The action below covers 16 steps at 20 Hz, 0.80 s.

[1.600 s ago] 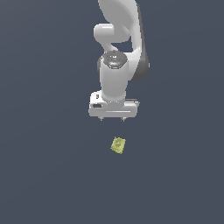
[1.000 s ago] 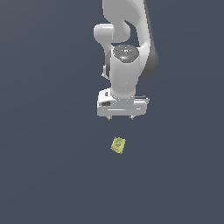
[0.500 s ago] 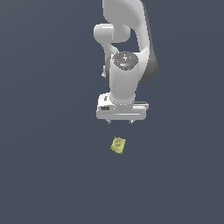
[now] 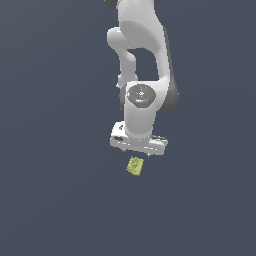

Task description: Pick up the object and move it to a goal position.

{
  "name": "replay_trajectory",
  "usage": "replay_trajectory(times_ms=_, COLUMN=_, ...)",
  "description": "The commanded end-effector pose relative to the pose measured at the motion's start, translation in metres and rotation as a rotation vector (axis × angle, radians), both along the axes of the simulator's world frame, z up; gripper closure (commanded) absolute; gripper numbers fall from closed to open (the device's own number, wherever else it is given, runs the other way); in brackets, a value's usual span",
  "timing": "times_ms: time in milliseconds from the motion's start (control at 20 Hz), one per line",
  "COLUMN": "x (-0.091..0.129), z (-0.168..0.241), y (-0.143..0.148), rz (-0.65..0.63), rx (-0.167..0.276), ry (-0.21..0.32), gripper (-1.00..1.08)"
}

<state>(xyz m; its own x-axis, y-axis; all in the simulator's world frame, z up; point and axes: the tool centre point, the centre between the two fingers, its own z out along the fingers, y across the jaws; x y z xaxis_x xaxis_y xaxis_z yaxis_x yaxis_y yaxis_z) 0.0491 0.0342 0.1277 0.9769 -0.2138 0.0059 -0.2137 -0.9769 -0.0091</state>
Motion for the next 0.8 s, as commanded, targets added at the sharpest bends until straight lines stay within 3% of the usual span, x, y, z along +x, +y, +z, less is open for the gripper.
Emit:
replay_trajectory(times_ms=0, x=0.008, z=-0.013, y=-0.001, rz=-0.049, rx=-0.002, ry=0.003, gripper=-0.92)
replay_trajectory(times_ms=750, x=0.019, z=-0.041, y=-0.002, rz=-0.133, rx=-0.007, ry=0.009, gripper=-0.92)
